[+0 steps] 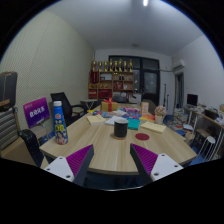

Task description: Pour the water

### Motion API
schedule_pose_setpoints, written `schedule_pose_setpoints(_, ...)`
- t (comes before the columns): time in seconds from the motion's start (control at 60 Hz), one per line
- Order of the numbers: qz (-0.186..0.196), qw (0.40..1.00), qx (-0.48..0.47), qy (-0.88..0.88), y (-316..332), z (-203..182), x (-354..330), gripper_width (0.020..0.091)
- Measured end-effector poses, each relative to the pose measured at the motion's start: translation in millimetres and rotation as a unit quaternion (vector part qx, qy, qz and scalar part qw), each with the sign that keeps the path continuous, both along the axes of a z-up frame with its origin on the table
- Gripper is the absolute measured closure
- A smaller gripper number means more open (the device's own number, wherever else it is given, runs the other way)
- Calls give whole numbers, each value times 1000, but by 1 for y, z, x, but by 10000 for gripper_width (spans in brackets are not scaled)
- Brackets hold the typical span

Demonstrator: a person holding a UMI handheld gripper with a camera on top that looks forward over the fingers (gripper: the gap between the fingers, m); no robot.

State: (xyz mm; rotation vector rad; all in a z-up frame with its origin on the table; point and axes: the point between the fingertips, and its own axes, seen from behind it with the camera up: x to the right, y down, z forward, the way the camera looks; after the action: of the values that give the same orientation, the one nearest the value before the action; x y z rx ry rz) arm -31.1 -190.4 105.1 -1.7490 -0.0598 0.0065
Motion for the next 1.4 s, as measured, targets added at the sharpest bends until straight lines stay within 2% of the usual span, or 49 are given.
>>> schedule_pose_setpoints(0.15,7,999,19,-31,-2,8,-10,277)
schedule_pose_setpoints(0.267,42,998,23,-29,5,5,-34,279)
schedule_pose_setpoints(0.567,103,994,33,14,50,13,-145,267)
schedule_pose_setpoints(0.683,113,993,27,29,73,8,-196,265)
schedule_pose_setpoints(0.817,104,992,19,68,98,1,-245,268)
schedule_pose_setpoints(0.917,75,996,21,52,119,-8,-264,273)
schedule_pose_setpoints(1.033,46,998,21,24,147,-21,-273,270)
schedule_pose_setpoints(1.2,16,999,33,10,194,-17,-262,263)
schedule_pose_setpoints(1.283,14,999,36,14,207,-19,-270,291)
schedule_pose_setpoints(1.317,24,999,35,20,210,-19,-275,481)
schedule_pose_setpoints(1.333,24,999,37,23,212,-20,-275,503)
schedule_pose_setpoints(1.4,19,998,47,23,219,-19,-274,513)
